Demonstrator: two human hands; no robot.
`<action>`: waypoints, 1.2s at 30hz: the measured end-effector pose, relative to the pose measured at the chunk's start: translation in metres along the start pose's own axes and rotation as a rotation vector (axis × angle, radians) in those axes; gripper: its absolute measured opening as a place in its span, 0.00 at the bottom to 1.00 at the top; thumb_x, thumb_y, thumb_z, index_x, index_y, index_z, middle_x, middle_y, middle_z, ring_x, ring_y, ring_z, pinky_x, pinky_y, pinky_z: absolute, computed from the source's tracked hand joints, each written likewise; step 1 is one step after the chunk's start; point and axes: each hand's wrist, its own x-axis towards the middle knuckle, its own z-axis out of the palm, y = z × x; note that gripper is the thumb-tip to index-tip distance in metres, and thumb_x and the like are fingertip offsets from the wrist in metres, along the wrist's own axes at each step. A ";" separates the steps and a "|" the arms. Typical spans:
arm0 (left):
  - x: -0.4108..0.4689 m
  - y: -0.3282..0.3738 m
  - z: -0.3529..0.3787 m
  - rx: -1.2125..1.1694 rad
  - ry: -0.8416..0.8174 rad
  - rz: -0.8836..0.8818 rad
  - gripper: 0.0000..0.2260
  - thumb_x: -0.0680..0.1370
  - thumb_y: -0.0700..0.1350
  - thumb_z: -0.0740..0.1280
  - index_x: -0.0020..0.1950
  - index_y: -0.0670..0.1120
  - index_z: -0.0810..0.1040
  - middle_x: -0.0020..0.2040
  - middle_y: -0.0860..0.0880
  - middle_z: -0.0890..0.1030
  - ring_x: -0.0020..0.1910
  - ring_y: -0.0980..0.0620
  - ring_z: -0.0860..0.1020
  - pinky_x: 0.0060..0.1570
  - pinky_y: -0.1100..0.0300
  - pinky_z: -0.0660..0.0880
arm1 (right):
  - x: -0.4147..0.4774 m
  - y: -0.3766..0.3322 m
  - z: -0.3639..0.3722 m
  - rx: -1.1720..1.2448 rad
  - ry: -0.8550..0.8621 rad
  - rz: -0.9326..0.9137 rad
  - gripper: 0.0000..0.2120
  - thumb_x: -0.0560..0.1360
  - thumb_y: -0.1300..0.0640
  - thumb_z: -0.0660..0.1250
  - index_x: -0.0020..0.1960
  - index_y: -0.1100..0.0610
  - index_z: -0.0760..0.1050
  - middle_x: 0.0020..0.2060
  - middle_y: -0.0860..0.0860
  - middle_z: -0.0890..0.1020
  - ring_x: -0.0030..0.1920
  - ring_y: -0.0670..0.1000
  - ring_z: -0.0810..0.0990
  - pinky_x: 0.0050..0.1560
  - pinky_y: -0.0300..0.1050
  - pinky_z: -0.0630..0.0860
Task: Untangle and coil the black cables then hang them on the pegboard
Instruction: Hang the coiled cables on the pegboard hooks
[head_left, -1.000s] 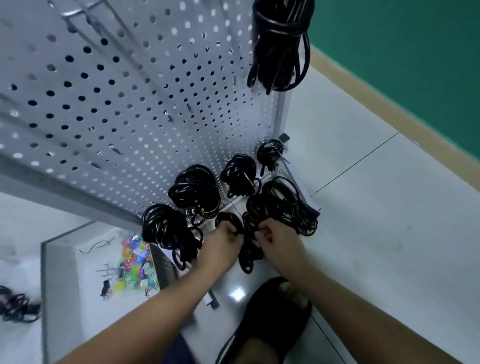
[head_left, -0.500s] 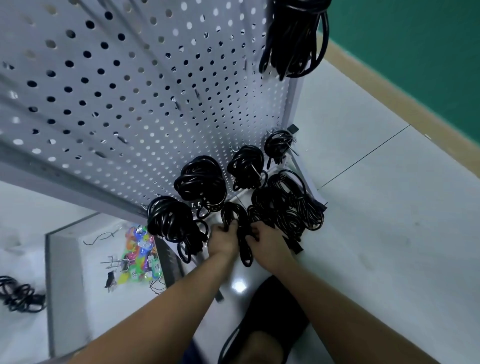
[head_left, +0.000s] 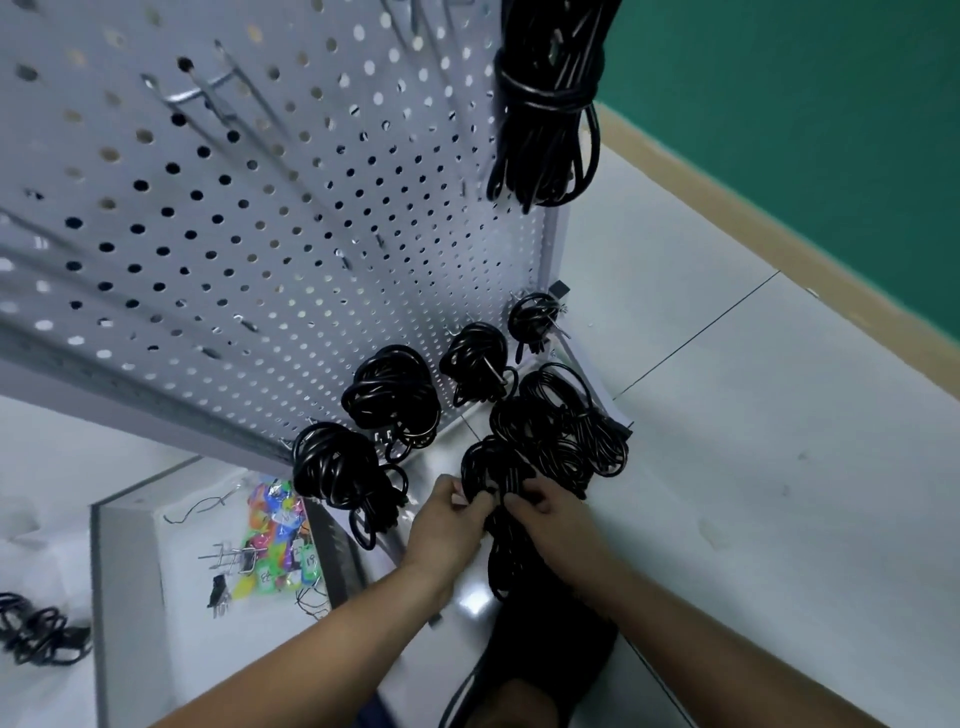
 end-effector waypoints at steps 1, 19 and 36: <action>-0.012 0.007 -0.002 0.017 -0.032 0.045 0.11 0.77 0.53 0.75 0.49 0.51 0.76 0.42 0.46 0.87 0.39 0.44 0.83 0.46 0.49 0.79 | -0.006 -0.004 -0.010 0.030 -0.016 0.000 0.09 0.82 0.43 0.71 0.53 0.48 0.81 0.37 0.44 0.83 0.39 0.47 0.82 0.47 0.48 0.78; -0.182 0.205 -0.049 -0.052 0.060 0.805 0.06 0.80 0.52 0.74 0.55 0.59 0.80 0.47 0.57 0.86 0.47 0.57 0.84 0.46 0.67 0.76 | -0.139 -0.190 -0.157 0.139 0.214 -0.590 0.14 0.83 0.43 0.70 0.48 0.54 0.81 0.33 0.54 0.76 0.34 0.48 0.74 0.41 0.54 0.78; -0.131 0.272 -0.053 -0.072 0.429 0.951 0.10 0.85 0.55 0.67 0.61 0.51 0.76 0.49 0.62 0.81 0.47 0.63 0.80 0.43 0.69 0.74 | -0.067 -0.284 -0.149 0.142 0.371 -0.705 0.14 0.83 0.42 0.68 0.45 0.49 0.84 0.31 0.51 0.79 0.34 0.51 0.77 0.39 0.49 0.76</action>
